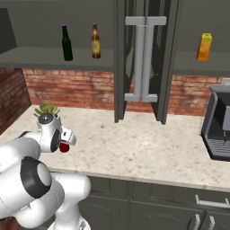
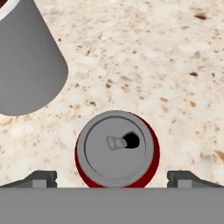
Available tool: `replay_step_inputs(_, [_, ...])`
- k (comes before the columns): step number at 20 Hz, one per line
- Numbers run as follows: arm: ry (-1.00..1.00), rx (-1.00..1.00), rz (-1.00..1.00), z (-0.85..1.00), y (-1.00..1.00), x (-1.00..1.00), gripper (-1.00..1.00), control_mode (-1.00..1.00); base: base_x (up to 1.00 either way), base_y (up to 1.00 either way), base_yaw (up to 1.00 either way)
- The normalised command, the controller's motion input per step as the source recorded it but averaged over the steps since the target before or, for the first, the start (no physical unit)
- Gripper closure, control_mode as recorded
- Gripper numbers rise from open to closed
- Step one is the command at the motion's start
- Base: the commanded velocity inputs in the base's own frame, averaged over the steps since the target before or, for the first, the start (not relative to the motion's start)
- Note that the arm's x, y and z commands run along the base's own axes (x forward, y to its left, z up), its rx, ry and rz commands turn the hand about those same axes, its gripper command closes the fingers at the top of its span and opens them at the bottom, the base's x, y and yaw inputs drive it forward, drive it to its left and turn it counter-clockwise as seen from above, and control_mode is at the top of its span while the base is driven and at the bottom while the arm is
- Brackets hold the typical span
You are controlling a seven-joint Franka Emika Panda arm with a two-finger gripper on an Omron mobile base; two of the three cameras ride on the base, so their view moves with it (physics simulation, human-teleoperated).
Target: Sort all alcoholic drinks to one cabinet, and non-alcoholic drinks to the other.
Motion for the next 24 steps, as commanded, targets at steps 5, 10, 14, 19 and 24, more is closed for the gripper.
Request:
replay_step_inputs(5, [0.00, 0.00, 0.00, -0.07, 0.00, 0.02, -1.00, -1.00, 0.00, 0.00, 0.00])
replay_step_inputs(10, [0.00, 0.00, 0.00, -0.03, 0.00, 0.07, -1.00, -1.00, 0.00, 0.00, 0.00])
replay_step_inputs(14, [0.00, 0.00, 0.00, 0.00, 0.00, 0.22, -1.00, -1.00, 0.00, 0.00, 0.00])
replay_step_inputs(19, [0.00, 0.00, 0.00, -0.01, 0.00, 0.15, -1.00, -1.00, 0.00, 0.00, 0.00])
replay_step_inputs(24, [0.00, 0.00, 0.00, -0.05, 0.00, 0.02, 1.00, -1.00, 0.00, 0.00, 0.00])
